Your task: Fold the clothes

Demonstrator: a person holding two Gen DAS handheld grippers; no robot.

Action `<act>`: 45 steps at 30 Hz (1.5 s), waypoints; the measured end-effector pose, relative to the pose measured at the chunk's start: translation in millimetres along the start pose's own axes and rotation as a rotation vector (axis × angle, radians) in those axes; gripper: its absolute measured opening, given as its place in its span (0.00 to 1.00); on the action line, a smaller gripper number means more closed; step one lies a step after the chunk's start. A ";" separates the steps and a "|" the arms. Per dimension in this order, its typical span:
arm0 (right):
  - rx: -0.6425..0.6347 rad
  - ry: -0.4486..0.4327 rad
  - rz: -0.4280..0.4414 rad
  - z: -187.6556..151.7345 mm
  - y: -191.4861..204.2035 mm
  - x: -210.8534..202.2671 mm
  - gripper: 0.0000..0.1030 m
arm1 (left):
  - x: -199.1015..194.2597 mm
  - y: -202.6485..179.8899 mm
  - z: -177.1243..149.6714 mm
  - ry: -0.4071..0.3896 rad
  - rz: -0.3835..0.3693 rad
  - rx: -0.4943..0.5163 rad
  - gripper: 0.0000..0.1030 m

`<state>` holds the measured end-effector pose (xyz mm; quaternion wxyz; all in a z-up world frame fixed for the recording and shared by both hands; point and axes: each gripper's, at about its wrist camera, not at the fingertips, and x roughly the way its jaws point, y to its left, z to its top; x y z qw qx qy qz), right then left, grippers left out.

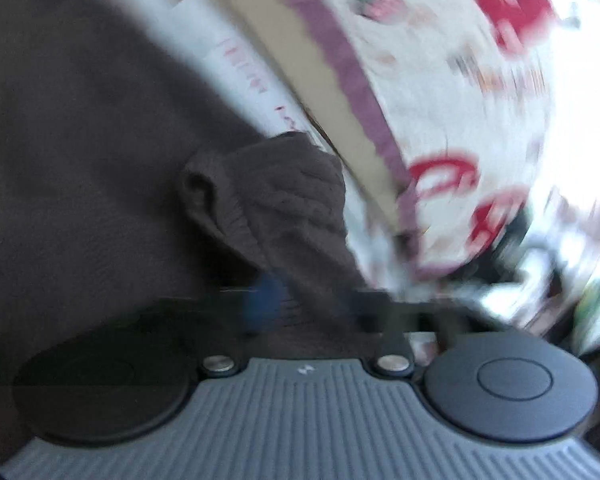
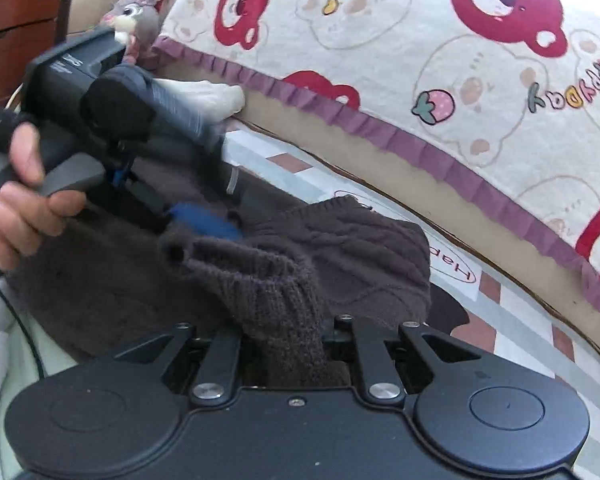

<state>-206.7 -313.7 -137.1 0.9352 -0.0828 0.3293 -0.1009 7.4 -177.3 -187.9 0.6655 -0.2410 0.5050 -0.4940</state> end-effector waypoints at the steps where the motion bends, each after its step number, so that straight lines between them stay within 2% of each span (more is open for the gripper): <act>1: 0.002 0.001 -0.011 0.3 1.4 1.8 0.17 | -3.2 -13.0 -0.1 -0.026 0.033 0.087 0.00; 4: -0.022 0.017 -0.040 -0.5 15.9 6.9 0.20 | -12.8 -51.0 -0.4 -0.103 0.132 0.341 0.00; 6: -0.083 0.081 -0.020 -4.2 36.2 15.4 0.32 | -21.3 -51.9 4.3 -0.116 0.180 0.331 0.00; 7: -0.110 0.145 0.022 -6.4 44.2 21.3 0.36 | -22.6 -49.3 3.1 -0.116 0.232 0.345 0.00; 8: -0.123 0.191 0.060 -7.0 49.7 24.6 0.44 | -23.9 -46.5 1.7 -0.114 0.284 0.359 0.00; 9: -0.105 0.192 0.079 -5.6 49.6 22.0 0.50 | -24.9 -40.9 -1.0 -0.096 0.323 0.371 0.03; 10: -0.079 0.193 0.106 -3.9 47.9 19.0 0.52 | -24.8 -34.3 -3.8 -0.071 0.329 0.346 0.04; 11: -0.012 0.187 0.167 -1.0 38.2 14.5 0.57 | -24.8 -27.6 -6.6 -0.046 0.334 0.319 0.08; 12: 0.058 0.180 0.230 1.8 27.7 9.9 0.60 | -26.4 -20.5 -8.5 -0.028 0.324 0.278 0.22; 13: 0.143 0.167 0.299 3.5 13.6 5.3 0.61 | -28.2 -13.5 -10.3 -0.011 0.313 0.238 0.42; 14: 0.222 0.152 0.359 3.9 -0.7 1.1 0.61 | -31.1 -7.5 -12.7 -0.008 0.301 0.207 0.49; 17: 0.462 0.085 0.524 0.7 -47.8 -10.1 0.60 | -32.8 3.2 -17.9 0.021 0.242 0.147 0.51; 19: 0.653 0.020 0.567 -6.4 -79.9 -15.8 0.60 | -35.9 10.4 -16.9 0.034 0.213 0.114 0.51; 21: 0.803 -0.005 0.517 -15.4 -106.3 -15.2 0.60 | -41.8 17.3 -16.5 0.039 0.181 0.072 0.51; 22: 0.852 -0.004 0.461 -20.6 -117.9 -14.2 0.60 | -45.3 20.9 -17.0 0.044 0.158 0.050 0.53; 24: 0.871 0.026 0.347 -27.1 -129.2 -8.1 0.60 | -47.6 25.2 -17.9 0.061 0.123 0.019 0.57; 27: 0.796 0.125 0.176 -31.2 -118.9 11.5 0.61 | -50.0 29.8 -22.4 0.074 0.117 -0.020 0.58; 28: 0.765 0.155 0.130 -32.3 -113.4 19.0 0.60 | -48.9 30.3 -22.9 0.071 0.101 -0.036 0.63; 30: 0.719 0.195 0.105 -37.5 -98.1 36.6 0.61 | -46.6 31.0 -23.9 0.064 0.072 -0.067 0.73; 31: 0.693 0.220 0.099 -41.4 -90.2 46.2 0.61 | -43.4 27.4 -24.4 0.058 0.087 -0.051 0.78; 33: 0.641 0.246 0.089 -42.8 -80.1 56.2 0.68 | -36.9 20.2 -25.4 0.044 0.116 -0.019 0.80; 34: 0.618 0.249 0.079 -41.7 -77.2 57.8 0.68 | -33.6 16.1 -26.1 0.038 0.132 0.002 0.75; 35: 0.594 0.252 0.069 -40.6 -74.3 59.5 0.69 | -29.0 6.4 -29.7 0.046 0.170 0.097 0.69; 36: 0.576 0.253 0.062 -39.8 -72.2 60.7 0.69 | -24.3 -3.5 -33.2 0.054 0.210 0.193 0.35; 37: 0.585 0.249 0.065 -40.7 -73.6 60.3 0.69 | -18.7 -15.7 -38.0 0.081 0.276 0.311 0.10; 38: 0.590 0.244 0.068 -41.3 -74.8 59.4 0.68 | -13.7 -27.8 -42.4 0.105 0.340 0.424 0.10; 41: 0.527 0.173 0.084 -33.1 -69.8 44.5 0.68 | -20.4 -57.9 -45.9 0.068 0.433 0.604 0.06; 44: 0.397 0.042 0.182 -20.5 -48.1 18.5 0.68 | -28.6 -50.3 -40.2 0.044 0.480 0.582 0.05; 45: 0.392 0.029 0.224 -19.1 -43.6 16.9 0.68 | -31.4 -47.8 -38.3 0.036 0.495 0.574 0.02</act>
